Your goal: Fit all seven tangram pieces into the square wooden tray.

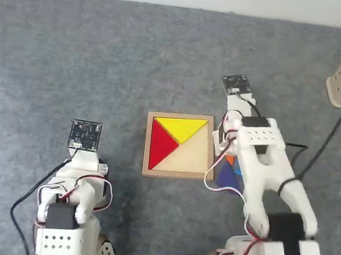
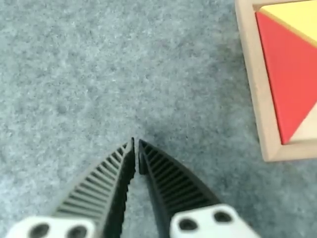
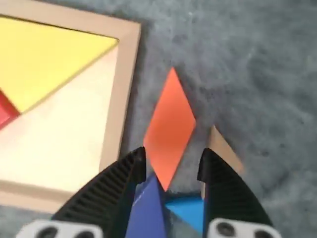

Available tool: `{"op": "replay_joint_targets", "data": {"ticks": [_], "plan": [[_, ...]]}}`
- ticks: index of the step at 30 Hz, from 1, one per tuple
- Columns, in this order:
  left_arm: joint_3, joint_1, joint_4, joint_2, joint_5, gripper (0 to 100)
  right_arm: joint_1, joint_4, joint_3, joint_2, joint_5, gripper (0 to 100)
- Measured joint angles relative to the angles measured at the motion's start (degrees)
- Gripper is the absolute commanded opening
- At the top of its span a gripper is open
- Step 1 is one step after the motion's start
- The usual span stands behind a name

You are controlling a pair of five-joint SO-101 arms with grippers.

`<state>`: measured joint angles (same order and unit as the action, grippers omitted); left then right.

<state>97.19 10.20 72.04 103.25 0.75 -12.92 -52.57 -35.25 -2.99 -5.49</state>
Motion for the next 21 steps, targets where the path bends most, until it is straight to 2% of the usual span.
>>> {"op": "replay_joint_targets", "data": {"ticks": [13,21], "plan": [[0.0,-0.09,0.0,0.0,0.0,1,-2.2,3.69,0.97,7.74,-0.26,17.0],[0.0,-0.09,0.0,0.0,0.0,1,0.26,0.88,7.56,12.75,-0.26,17.0]]}}
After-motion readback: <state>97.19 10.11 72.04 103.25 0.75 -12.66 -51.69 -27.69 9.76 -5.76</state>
